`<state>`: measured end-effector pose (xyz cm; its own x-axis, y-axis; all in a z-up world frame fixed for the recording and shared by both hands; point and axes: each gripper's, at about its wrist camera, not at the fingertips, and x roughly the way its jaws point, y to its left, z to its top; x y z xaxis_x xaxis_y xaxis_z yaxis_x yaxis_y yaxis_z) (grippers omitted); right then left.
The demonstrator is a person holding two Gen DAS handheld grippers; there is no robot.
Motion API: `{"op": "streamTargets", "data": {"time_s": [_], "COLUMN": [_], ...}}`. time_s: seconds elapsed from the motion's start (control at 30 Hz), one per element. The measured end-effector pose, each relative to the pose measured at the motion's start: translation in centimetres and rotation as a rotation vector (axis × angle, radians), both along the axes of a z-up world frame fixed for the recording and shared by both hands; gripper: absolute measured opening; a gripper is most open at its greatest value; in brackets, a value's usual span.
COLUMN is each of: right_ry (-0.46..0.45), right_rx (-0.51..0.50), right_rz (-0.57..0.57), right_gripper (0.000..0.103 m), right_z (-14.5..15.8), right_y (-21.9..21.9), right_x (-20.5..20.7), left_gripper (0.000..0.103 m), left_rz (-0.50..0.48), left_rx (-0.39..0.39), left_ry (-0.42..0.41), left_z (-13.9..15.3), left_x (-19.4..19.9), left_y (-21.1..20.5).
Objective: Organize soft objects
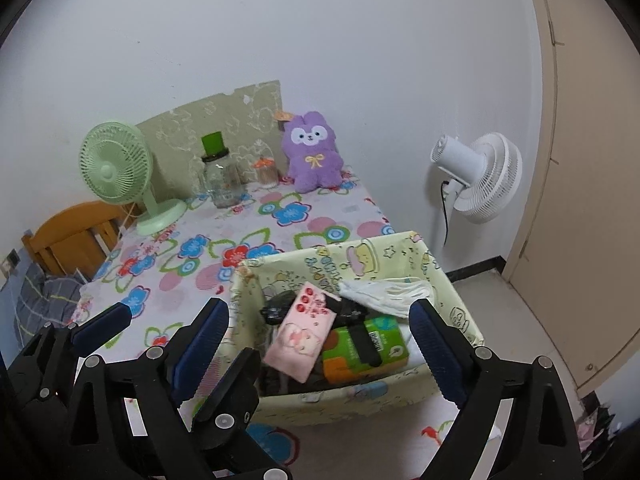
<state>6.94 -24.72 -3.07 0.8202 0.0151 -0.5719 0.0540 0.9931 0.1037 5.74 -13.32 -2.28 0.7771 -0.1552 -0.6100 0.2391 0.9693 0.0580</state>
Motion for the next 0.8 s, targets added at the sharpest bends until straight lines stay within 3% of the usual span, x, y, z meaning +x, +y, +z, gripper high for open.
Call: {"op": "streamTargets", "data": {"time_s": [0.47,0.8], "right_ry": [-0.093,-0.147], "right_rx": [-0.015,-0.013], "right_rz": [0.027,0.051], "right_gripper": [0.098,0.1], "right_z": [2.6,4.2], "right_y": [3.4,5.8], "right_x": [-3.6,-5.8], "left_gripper": [0.103,0.103], "left_rz": [0.053,0.142], "left_rx": [-0.02,-0.027], "left_ry": [-0.06,-0.136], "left_z": [2.7,4.4], "left_x": [-3.4,-6.2], "left_y": [4.9,9.2]}}
